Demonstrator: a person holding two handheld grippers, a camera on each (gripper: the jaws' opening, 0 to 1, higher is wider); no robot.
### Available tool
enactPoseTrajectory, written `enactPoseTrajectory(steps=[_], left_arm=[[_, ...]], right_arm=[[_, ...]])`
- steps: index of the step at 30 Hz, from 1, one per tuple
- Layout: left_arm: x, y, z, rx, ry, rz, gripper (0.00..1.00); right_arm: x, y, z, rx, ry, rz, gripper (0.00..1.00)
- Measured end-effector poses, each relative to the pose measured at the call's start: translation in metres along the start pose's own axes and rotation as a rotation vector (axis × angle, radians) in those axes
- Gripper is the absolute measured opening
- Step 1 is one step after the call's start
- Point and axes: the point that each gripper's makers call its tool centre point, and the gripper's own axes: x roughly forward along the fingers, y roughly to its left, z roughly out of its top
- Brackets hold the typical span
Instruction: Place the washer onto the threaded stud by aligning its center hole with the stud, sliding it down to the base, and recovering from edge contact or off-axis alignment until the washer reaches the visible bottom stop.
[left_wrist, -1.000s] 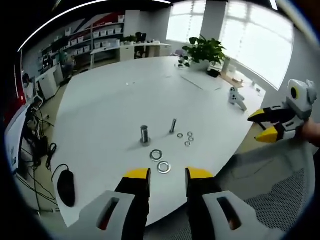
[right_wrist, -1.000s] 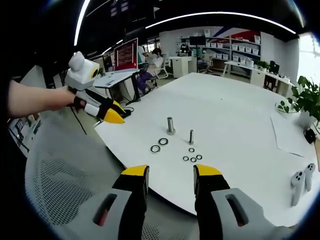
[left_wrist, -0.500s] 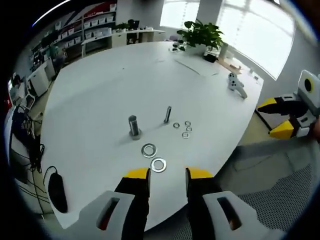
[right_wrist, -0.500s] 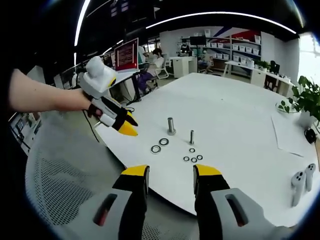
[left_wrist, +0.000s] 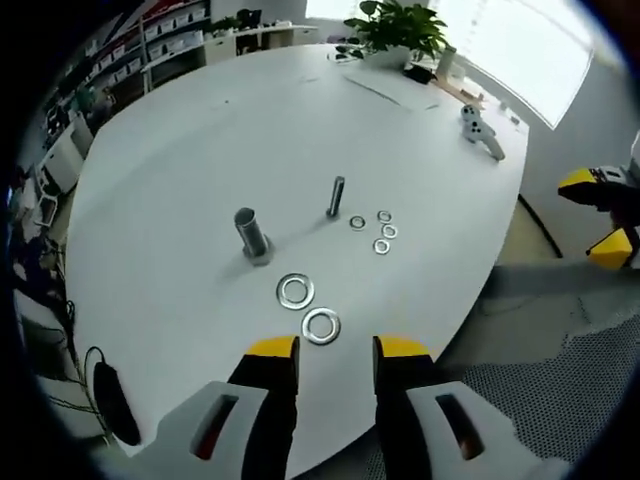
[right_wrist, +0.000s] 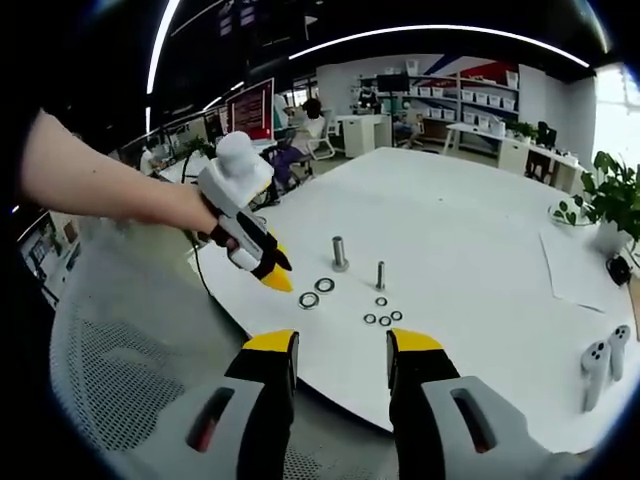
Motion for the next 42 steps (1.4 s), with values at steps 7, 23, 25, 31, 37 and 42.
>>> enactPoseTrajectory(steps=[7,23,25,31,37,42], left_arm=[[0.018,0.0,-0.011,0.027,0.092,-0.009,0.29],[0.038,0.001,-0.012,0.061,0.166,-0.009,0.31],[0.04,0.002,-0.011,0.059,0.164,-0.009,0.31],[0.041,0.004,-0.012,0.065,0.179,-0.013,0.31],[0.042,0.005,-0.016,0.071,0.206,-0.011,0.32],[0.042,0.007,-0.017,0.076,0.21,-0.012,0.32]], right_arm=[[0.0,-0.002,0.0,0.011,-0.002,-0.007,0.38],[0.001,-0.007,-0.01,0.047,0.045,-0.026,0.38],[0.001,-0.007,-0.012,0.054,0.056,-0.023,0.38],[0.002,-0.006,-0.014,0.048,0.066,-0.019,0.38],[0.002,-0.006,-0.016,0.054,0.078,-0.019,0.38],[0.002,-0.005,-0.018,0.059,0.085,-0.015,0.36]])
